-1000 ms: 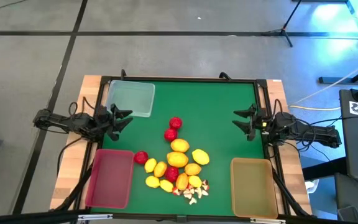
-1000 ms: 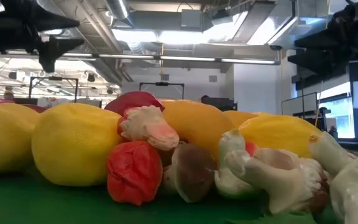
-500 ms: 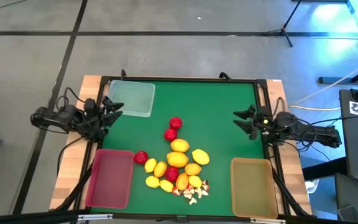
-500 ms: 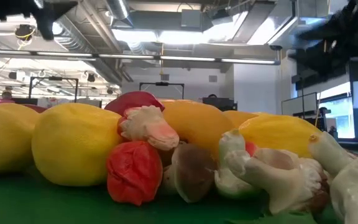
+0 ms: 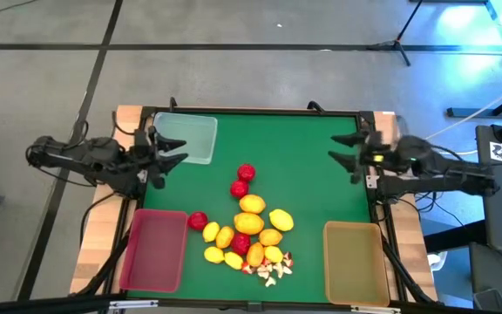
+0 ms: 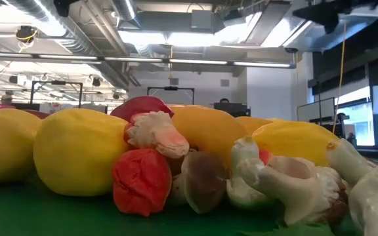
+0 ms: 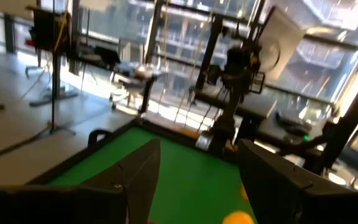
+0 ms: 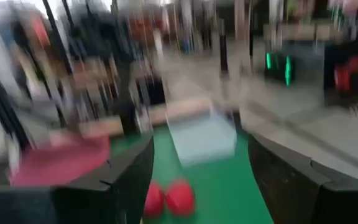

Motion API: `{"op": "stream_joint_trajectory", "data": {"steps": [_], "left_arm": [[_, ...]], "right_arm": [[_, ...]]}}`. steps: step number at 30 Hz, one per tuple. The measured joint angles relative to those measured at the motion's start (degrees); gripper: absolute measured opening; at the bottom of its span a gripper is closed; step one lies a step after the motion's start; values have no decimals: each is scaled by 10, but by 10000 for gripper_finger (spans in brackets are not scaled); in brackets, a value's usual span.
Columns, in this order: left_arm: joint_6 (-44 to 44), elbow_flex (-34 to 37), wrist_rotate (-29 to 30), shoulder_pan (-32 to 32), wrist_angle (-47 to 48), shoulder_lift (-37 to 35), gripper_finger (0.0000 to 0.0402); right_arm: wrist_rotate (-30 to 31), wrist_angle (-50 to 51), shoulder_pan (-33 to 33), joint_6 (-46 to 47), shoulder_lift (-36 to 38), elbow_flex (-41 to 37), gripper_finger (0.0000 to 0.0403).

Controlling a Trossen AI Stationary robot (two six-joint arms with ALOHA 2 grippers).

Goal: Sort produce into baskets
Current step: Put the brown mushroom into the white bin

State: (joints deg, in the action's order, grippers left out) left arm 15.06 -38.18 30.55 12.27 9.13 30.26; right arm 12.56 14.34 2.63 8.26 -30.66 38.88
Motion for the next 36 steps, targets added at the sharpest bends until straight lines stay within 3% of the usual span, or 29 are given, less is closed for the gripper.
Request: {"op": "stream_joint_trajectory", "data": {"steps": [2,8,15,25,36], "left_arm": [[19,-6,0,0,11,11,210],[108,-21,-20,1,74,26,210],[175,-21,-93,1,91,60,210],[194,-21,-96,1,145,128,210],[154,-21,-96,1,141,149,210]], "right_arm": [[-4,54,0,0,-62,44,257],[-103,125,-8,-46,-218,124,257],[-59,174,-75,-73,-329,131,257],[-44,195,-172,33,-368,131,257],[-16,184,-215,91,-400,132,257]]}}
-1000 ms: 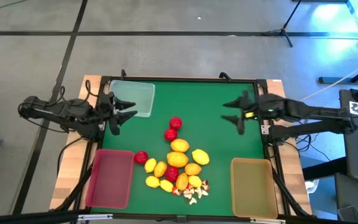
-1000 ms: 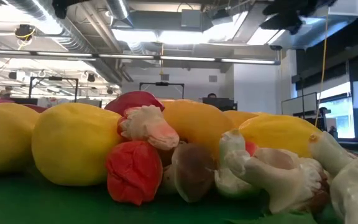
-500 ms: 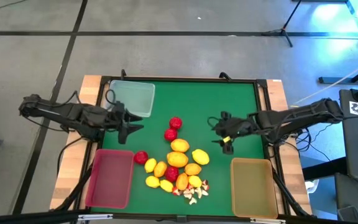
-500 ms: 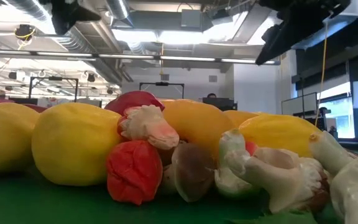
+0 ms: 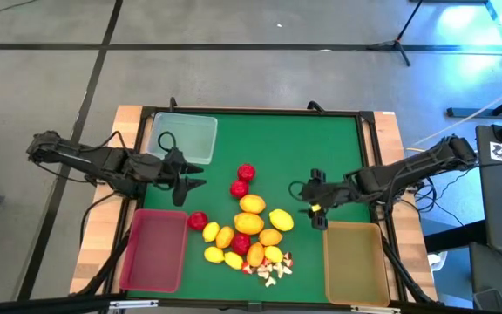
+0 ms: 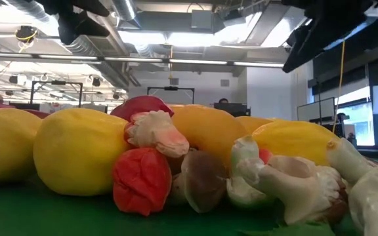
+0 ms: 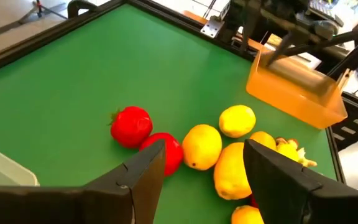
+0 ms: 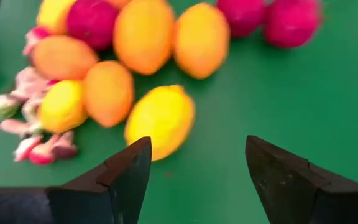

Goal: Sort produce into baskets
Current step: Put the brown mushroom into the white bin

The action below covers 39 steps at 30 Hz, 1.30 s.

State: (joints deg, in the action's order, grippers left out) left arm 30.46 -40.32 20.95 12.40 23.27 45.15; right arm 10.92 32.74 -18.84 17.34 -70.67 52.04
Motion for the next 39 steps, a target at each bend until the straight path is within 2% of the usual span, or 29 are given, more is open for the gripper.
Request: {"op": "stream_joint_trajectory", "data": {"steps": [4,8,10,18,27,30,35,39], "left_arm": [[-25,0,-4,1,1,0,210],[-64,0,-14,10,1,0,210],[-52,0,-13,12,0,1,210],[17,1,-11,19,1,9,210],[9,1,12,18,0,18,210],[11,1,12,18,1,20,210],[9,1,12,19,0,29,210],[7,1,13,18,1,38,210]], "right_arm": [[-1,1,-20,58,-19,0,257],[-36,-18,-44,140,-28,0,266],[-43,-37,-60,155,-36,0,272],[-42,-38,-107,168,-65,0,276],[61,-38,-154,192,-151,0,276],[75,-47,-154,203,-189,0,276],[50,-90,-153,208,-247,0,276],[27,-95,-153,212,-265,-1,276]]}}
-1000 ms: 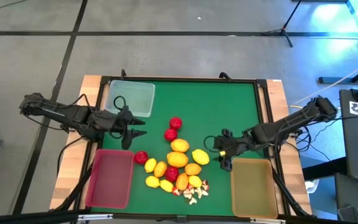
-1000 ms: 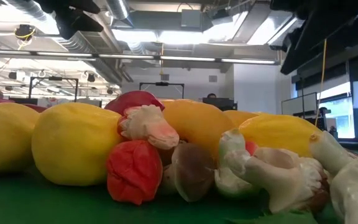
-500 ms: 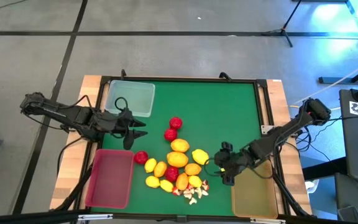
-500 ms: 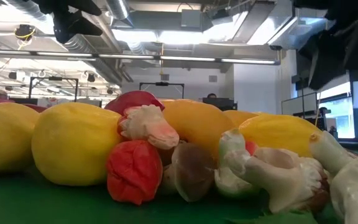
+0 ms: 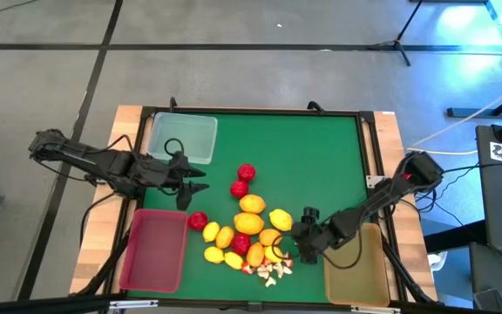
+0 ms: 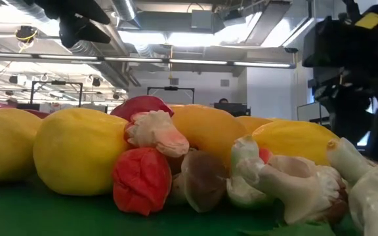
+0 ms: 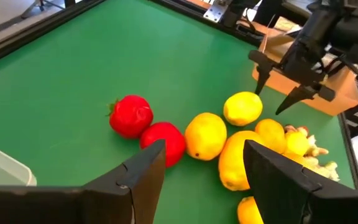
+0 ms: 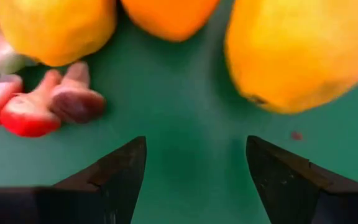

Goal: Sort produce into baskets
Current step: Put the brown mushroom into the white bin

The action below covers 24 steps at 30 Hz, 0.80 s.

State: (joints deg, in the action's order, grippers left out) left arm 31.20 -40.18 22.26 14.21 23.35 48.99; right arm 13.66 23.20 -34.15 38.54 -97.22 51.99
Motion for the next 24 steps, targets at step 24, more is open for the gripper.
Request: {"op": "stream_joint_trajectory", "data": {"steps": [24], "left_arm": [[-44,0,20,1,-47,17,210]], "right_arm": [[24,-104,-35,7,4,0,276]]}}
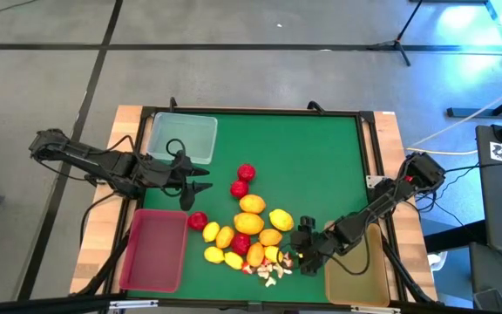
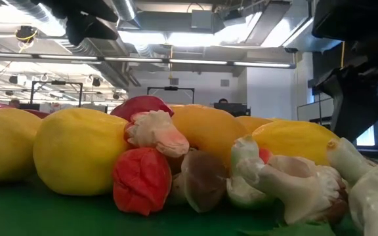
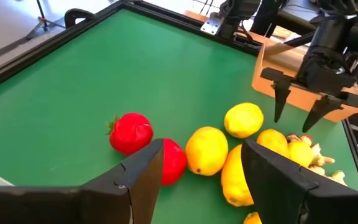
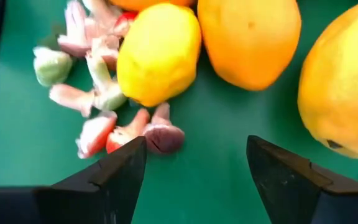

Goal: Sort produce into baskets
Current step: Put the brown mushroom into the white bin

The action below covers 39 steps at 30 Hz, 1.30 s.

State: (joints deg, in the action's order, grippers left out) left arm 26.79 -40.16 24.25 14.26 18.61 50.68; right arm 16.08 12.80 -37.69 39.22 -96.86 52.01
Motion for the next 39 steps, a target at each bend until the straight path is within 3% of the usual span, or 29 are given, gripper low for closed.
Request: {"op": "stream_joint_trajectory", "data": {"steps": [7,34,39], "left_arm": [[-17,0,0,0,0,0,210],[-29,0,-1,0,2,0,210],[-31,0,-1,0,2,0,210]], "right_arm": [[3,-68,-2,25,-29,0,276],[3,-96,-2,86,-81,3,275],[1,-88,-2,91,-81,4,249]]}}
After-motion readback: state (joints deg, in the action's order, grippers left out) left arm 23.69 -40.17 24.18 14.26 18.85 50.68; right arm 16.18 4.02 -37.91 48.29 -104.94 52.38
